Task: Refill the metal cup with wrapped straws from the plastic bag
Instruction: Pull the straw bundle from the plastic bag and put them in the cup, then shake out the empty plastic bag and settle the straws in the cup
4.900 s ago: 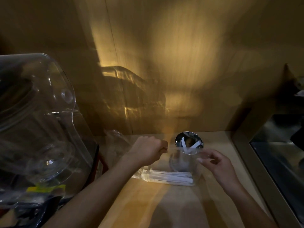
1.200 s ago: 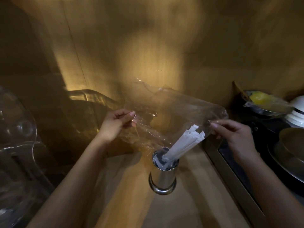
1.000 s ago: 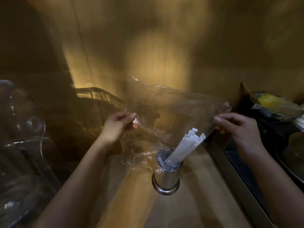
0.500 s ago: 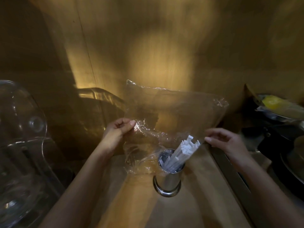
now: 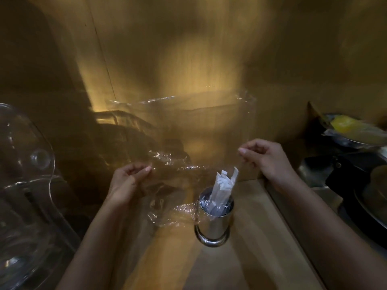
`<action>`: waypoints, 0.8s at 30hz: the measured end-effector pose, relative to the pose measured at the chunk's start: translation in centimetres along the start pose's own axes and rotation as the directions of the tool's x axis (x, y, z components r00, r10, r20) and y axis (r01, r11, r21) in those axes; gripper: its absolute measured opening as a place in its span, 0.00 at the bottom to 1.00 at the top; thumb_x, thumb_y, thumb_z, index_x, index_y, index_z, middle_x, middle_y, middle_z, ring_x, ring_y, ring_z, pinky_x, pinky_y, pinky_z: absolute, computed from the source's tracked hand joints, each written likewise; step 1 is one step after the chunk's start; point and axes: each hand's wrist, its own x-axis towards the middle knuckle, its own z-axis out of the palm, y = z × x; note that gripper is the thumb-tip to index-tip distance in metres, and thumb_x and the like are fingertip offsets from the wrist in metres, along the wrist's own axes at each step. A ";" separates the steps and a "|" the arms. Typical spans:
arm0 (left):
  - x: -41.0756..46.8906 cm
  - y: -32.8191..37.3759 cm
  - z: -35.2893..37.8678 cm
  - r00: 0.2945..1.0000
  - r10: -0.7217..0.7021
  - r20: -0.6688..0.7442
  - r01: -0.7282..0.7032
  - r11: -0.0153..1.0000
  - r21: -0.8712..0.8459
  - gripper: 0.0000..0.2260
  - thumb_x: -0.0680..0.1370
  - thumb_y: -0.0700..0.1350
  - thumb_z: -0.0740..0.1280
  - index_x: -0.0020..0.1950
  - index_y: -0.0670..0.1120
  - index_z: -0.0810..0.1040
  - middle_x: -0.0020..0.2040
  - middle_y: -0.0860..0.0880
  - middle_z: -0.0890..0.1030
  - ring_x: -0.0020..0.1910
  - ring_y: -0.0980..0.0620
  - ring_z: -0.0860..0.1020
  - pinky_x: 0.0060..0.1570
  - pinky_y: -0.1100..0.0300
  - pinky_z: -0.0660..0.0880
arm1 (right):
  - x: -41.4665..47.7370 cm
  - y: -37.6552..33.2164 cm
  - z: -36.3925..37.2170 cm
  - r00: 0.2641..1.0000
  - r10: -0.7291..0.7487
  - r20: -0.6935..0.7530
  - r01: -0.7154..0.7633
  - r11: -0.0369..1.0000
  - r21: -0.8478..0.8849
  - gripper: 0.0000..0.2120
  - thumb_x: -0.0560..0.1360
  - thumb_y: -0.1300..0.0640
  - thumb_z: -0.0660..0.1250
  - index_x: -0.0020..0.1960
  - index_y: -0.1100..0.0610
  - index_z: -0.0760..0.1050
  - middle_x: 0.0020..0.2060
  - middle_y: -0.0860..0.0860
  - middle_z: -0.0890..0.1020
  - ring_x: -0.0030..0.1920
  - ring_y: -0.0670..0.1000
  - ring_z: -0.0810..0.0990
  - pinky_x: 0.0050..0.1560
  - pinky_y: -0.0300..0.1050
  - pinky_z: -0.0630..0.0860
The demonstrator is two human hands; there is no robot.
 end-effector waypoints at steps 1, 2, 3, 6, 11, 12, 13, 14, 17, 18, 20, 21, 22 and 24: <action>-0.3 -0.1 -0.1 1.000 -0.003 -0.019 0.003 1.000 -0.016 0.03 0.73 0.37 0.69 0.42 0.43 0.80 0.37 0.47 0.84 0.37 0.53 0.82 0.39 0.63 0.78 | 0.2 -0.4 0.3 1.000 -0.013 0.009 0.013 1.000 -0.008 0.04 0.72 0.66 0.67 0.40 0.60 0.78 0.26 0.48 0.79 0.25 0.38 0.75 0.26 0.29 0.70; -0.5 -0.1 -0.2 0.999 0.006 -0.034 -0.007 0.999 -0.031 0.02 0.73 0.37 0.68 0.43 0.43 0.80 0.35 0.49 0.85 0.35 0.55 0.82 0.36 0.65 0.78 | 0.2 -0.6 0.6 1.000 -0.024 0.011 0.024 1.000 -0.008 0.03 0.72 0.66 0.67 0.40 0.61 0.78 0.28 0.50 0.78 0.26 0.38 0.75 0.27 0.30 0.71; -0.8 0.0 -0.3 0.999 0.027 -0.047 -0.029 0.999 -0.036 0.02 0.74 0.37 0.68 0.44 0.41 0.80 0.34 0.49 0.85 0.33 0.58 0.82 0.34 0.67 0.77 | 0.3 -0.6 0.7 0.999 -0.032 0.006 0.032 0.999 0.004 0.02 0.72 0.66 0.67 0.41 0.62 0.78 0.30 0.52 0.78 0.27 0.39 0.75 0.29 0.31 0.71; -1.3 0.5 -0.1 0.988 0.119 -0.102 -0.126 0.991 -0.056 0.02 0.74 0.36 0.67 0.44 0.40 0.79 0.39 0.45 0.82 0.30 0.62 0.80 0.31 0.72 0.75 | 0.0 -0.7 1.0 0.999 -0.050 -0.018 0.051 0.998 0.045 0.01 0.72 0.67 0.66 0.42 0.65 0.77 0.32 0.56 0.78 0.28 0.40 0.75 0.30 0.32 0.73; -1.8 1.7 0.4 0.965 0.234 -0.122 -0.247 0.964 -0.101 0.05 0.73 0.34 0.67 0.40 0.44 0.78 0.38 0.44 0.80 0.34 0.59 0.80 0.33 0.73 0.75 | -0.3 -0.4 -0.1 0.992 -0.110 -0.068 0.111 0.994 0.015 0.02 0.72 0.63 0.68 0.43 0.60 0.79 0.36 0.53 0.81 0.33 0.40 0.79 0.34 0.31 0.76; -1.8 1.7 0.6 0.966 0.240 -0.099 -0.247 0.966 -0.071 0.05 0.73 0.34 0.68 0.40 0.44 0.78 0.38 0.45 0.81 0.36 0.57 0.80 0.35 0.74 0.75 | -0.4 -0.1 -0.5 0.993 -0.097 -0.062 0.098 0.995 0.009 0.02 0.71 0.63 0.68 0.42 0.57 0.79 0.37 0.52 0.82 0.34 0.40 0.79 0.35 0.30 0.76; -1.8 1.5 0.8 0.970 0.233 -0.071 -0.237 0.971 -0.038 0.06 0.73 0.34 0.68 0.40 0.44 0.78 0.38 0.45 0.81 0.36 0.58 0.80 0.36 0.74 0.75 | -0.5 0.3 -0.7 0.997 -0.072 -0.042 0.072 0.997 -0.002 0.04 0.71 0.63 0.69 0.42 0.54 0.79 0.38 0.51 0.82 0.36 0.40 0.80 0.38 0.31 0.76; -1.7 1.3 0.9 0.975 0.218 -0.042 -0.219 0.976 -0.010 0.06 0.72 0.34 0.68 0.40 0.44 0.79 0.38 0.46 0.81 0.35 0.60 0.80 0.35 0.75 0.74 | -0.6 0.7 -0.8 0.999 -0.037 -0.005 0.037 0.999 -0.030 0.06 0.70 0.63 0.70 0.41 0.53 0.79 0.39 0.50 0.82 0.37 0.40 0.80 0.40 0.32 0.76; -1.6 0.8 1.2 0.984 0.170 0.049 -0.172 0.984 0.037 0.06 0.72 0.33 0.69 0.40 0.44 0.79 0.33 0.51 0.81 0.30 0.64 0.78 0.32 0.74 0.73 | -1.1 1.9 -0.9 0.998 0.047 0.044 -0.042 0.994 -0.104 0.05 0.70 0.65 0.70 0.40 0.55 0.80 0.37 0.53 0.82 0.34 0.40 0.78 0.38 0.30 0.74; -1.5 0.7 1.1 0.982 0.179 0.061 -0.181 0.983 0.041 0.07 0.72 0.33 0.69 0.39 0.45 0.80 0.31 0.53 0.82 0.30 0.64 0.78 0.32 0.74 0.73 | -1.2 1.9 -1.1 0.999 0.050 0.015 -0.048 0.995 -0.085 0.05 0.70 0.65 0.70 0.40 0.55 0.80 0.35 0.53 0.82 0.33 0.40 0.78 0.35 0.29 0.74; -1.2 0.9 1.0 0.974 0.225 0.024 -0.226 0.974 0.032 0.08 0.72 0.35 0.70 0.37 0.48 0.81 0.31 0.55 0.83 0.34 0.61 0.80 0.36 0.71 0.75 | -1.1 1.7 -1.7 0.997 0.011 -0.071 -0.013 1.000 -0.023 0.07 0.70 0.64 0.70 0.38 0.54 0.80 0.31 0.47 0.82 0.31 0.41 0.77 0.32 0.29 0.74; -1.1 1.1 1.0 0.967 0.253 -0.010 -0.253 0.967 0.025 0.08 0.71 0.36 0.70 0.37 0.49 0.81 0.33 0.54 0.83 0.38 0.58 0.81 0.40 0.68 0.76 | -0.9 1.5 -1.9 0.994 -0.010 -0.107 0.011 1.000 0.007 0.07 0.70 0.64 0.70 0.38 0.53 0.80 0.29 0.45 0.82 0.30 0.40 0.77 0.31 0.29 0.74; -1.0 1.2 1.1 0.960 0.278 -0.030 -0.277 0.961 0.019 0.08 0.72 0.37 0.70 0.37 0.50 0.81 0.35 0.53 0.83 0.40 0.55 0.81 0.44 0.65 0.77 | -0.8 1.4 -2.0 0.992 -0.020 -0.123 0.022 1.000 0.015 0.06 0.69 0.63 0.70 0.38 0.53 0.80 0.29 0.45 0.82 0.30 0.40 0.77 0.31 0.29 0.74; -0.9 1.3 1.5 0.958 0.288 0.013 -0.288 0.957 0.033 0.09 0.72 0.35 0.69 0.36 0.49 0.79 0.34 0.54 0.83 0.40 0.56 0.81 0.46 0.63 0.76 | -0.7 1.9 -1.5 0.996 0.003 -0.090 -0.006 0.999 -0.033 0.04 0.70 0.62 0.70 0.39 0.54 0.80 0.30 0.47 0.81 0.30 0.39 0.77 0.30 0.29 0.73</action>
